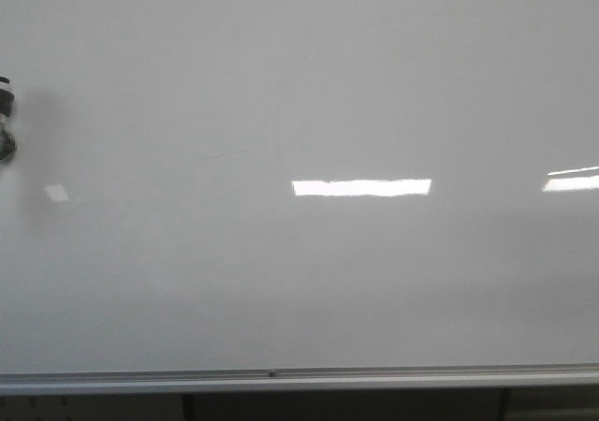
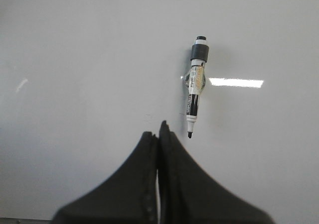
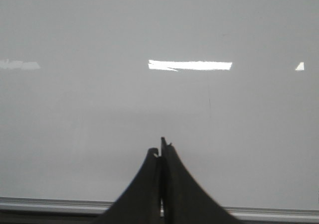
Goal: Write number 0 on whiteboard
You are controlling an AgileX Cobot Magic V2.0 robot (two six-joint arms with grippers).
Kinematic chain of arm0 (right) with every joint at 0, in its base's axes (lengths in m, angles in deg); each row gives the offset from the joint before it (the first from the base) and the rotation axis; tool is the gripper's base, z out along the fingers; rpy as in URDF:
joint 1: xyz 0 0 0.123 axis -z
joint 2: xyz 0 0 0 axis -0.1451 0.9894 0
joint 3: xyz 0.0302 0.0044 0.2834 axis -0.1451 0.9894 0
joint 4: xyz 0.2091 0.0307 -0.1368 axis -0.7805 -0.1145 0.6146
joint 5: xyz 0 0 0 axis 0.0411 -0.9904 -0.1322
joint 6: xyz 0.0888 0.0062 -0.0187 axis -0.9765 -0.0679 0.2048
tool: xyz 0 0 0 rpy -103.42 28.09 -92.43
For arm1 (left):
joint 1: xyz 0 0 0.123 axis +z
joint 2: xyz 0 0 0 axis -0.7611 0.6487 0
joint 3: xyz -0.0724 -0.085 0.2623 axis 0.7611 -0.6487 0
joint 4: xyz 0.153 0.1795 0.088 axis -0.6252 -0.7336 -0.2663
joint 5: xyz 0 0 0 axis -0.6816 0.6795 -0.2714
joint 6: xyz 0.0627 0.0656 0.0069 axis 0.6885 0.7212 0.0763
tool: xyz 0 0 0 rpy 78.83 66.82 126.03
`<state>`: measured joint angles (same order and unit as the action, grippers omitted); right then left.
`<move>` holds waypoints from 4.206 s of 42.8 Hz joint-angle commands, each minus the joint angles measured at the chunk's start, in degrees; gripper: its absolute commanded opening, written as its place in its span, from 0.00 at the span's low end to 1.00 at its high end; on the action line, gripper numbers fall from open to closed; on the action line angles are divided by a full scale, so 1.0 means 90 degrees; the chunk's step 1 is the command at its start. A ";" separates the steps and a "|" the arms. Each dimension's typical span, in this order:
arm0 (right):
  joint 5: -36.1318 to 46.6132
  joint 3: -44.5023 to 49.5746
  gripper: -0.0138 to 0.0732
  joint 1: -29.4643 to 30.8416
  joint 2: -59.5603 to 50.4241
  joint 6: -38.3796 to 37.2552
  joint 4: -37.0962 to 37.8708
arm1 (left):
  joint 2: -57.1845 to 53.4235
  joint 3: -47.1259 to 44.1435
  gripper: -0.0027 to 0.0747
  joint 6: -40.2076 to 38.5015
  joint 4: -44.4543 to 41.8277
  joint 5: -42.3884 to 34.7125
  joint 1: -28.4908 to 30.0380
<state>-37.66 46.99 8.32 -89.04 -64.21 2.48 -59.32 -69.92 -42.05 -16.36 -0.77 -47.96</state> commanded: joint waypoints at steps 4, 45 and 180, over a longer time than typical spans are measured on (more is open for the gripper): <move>0.0460 0.0004 0.08 -0.0016 -0.0090 0.0013 0.0033 | -0.0124 -0.0143 0.01 -0.0075 0.0064 -0.0529 0.0000; 0.0460 0.0004 0.08 -0.0016 -0.0090 0.0013 0.0033 | -0.0124 -0.0143 0.01 -0.0075 0.0042 -0.0529 0.0000; -0.1016 -0.3609 0.80 -0.0016 0.2475 0.0013 0.0001 | 1.0273 0.4129 0.89 0.0025 -0.0070 -0.3856 -0.1014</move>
<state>-51.15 16.66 8.23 -67.63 -64.21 2.48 33.59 -34.43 -41.84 -17.56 -30.32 -56.94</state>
